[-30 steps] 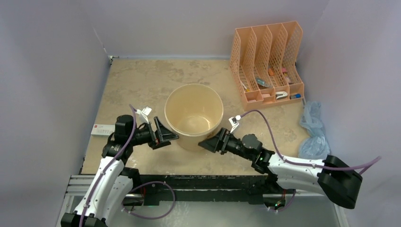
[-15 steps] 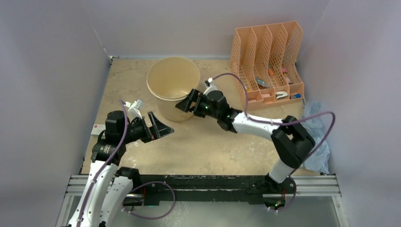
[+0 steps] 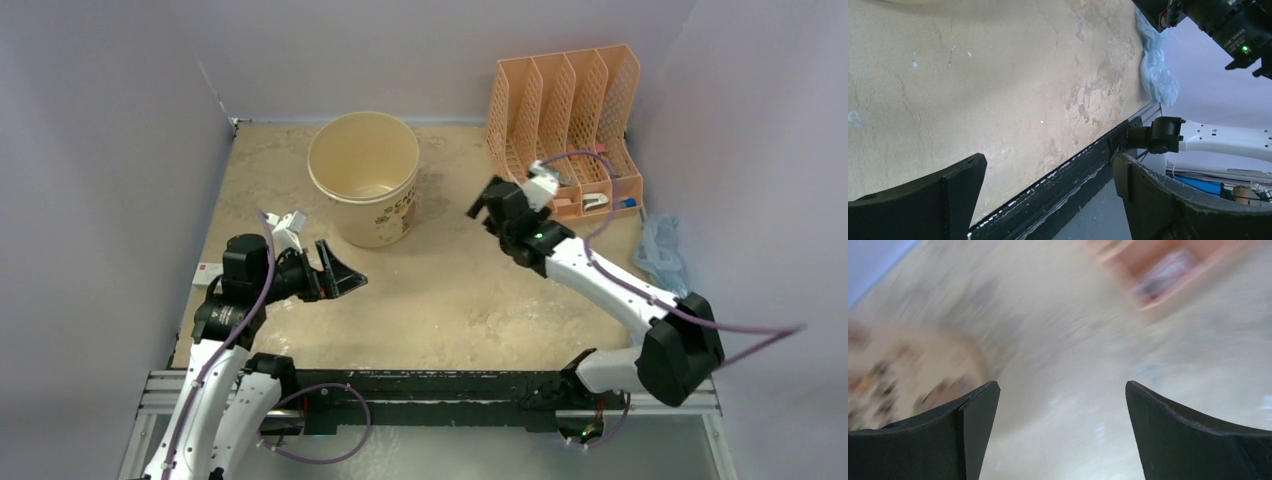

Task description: Put the trash bags into the trash bin

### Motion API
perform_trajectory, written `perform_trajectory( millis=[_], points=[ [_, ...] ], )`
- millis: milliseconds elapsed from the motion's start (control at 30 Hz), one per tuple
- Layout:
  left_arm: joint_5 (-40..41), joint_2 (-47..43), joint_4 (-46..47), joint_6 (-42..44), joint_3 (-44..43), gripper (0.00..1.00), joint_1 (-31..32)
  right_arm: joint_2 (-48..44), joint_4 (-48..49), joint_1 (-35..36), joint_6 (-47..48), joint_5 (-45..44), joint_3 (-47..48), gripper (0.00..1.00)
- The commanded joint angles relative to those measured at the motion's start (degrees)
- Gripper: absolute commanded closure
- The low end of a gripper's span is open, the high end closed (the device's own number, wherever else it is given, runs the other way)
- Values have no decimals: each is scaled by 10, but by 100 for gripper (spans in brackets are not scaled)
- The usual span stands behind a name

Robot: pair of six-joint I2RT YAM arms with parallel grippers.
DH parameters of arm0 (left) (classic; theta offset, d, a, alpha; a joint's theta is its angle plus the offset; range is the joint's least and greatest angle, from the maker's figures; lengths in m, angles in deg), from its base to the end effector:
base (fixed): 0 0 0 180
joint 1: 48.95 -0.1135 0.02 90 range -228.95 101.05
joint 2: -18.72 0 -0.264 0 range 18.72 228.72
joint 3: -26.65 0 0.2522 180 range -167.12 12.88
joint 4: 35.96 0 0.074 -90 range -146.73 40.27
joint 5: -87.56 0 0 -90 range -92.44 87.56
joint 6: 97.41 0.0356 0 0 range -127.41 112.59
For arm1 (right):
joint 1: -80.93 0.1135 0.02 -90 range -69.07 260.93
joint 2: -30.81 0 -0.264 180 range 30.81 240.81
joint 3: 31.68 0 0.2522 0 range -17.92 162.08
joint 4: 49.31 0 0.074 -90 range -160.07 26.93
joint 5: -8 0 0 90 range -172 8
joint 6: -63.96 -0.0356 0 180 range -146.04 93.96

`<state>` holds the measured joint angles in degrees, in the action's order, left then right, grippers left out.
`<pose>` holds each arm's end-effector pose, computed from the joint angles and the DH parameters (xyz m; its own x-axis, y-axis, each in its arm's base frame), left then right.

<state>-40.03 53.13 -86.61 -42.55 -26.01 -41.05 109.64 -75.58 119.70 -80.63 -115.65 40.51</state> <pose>0.1238 -0.0391 0.2869 -0.7903 -0.3508 -0.5023 0.2008 0.6263 -0.7533 0.2512 0.1765 0.2870 -0.3747 0.5693 -0.7318 0.2534 0.8221 0.5098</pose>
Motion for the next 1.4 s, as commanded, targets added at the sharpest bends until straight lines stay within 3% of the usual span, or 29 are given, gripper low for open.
perform_trajectory(
  millis=[0, 100, 200, 267, 500, 633, 967, 1167, 1367],
  points=[
    [-27, 4, 52, 31, -10, 0, 1, -48, -110, -125, -79, -133, -66, 1],
    [-36, 7, 52, 35, -10, 0, 2, -74, -182, -163, -199, -214, -89, 1],
    [-38, 9, 60, 32, -5, 0, 1, -84, -188, -185, -231, -276, -111, 1],
    [-43, 14, 60, 32, -5, 0, 2, -68, -244, -215, -317, -317, -113, 1],
    [-54, 28, 62, 37, -6, 0, 2, 54, -453, -316, -624, -329, -96, 2],
    [-63, 34, 61, 40, -5, 0, 2, 60, -454, -337, -627, -328, -110, 2],
    [-69, 44, 66, 38, -2, 0, 2, -57, -440, -381, -610, -344, -146, 2],
    [-77, 48, 69, 39, 0, 0, 2, -53, -313, -493, -443, -351, -138, 3],
    [-85, 53, 71, 39, 1, 0, 2, -10, -399, -501, -560, -368, -115, 4]
  ],
)
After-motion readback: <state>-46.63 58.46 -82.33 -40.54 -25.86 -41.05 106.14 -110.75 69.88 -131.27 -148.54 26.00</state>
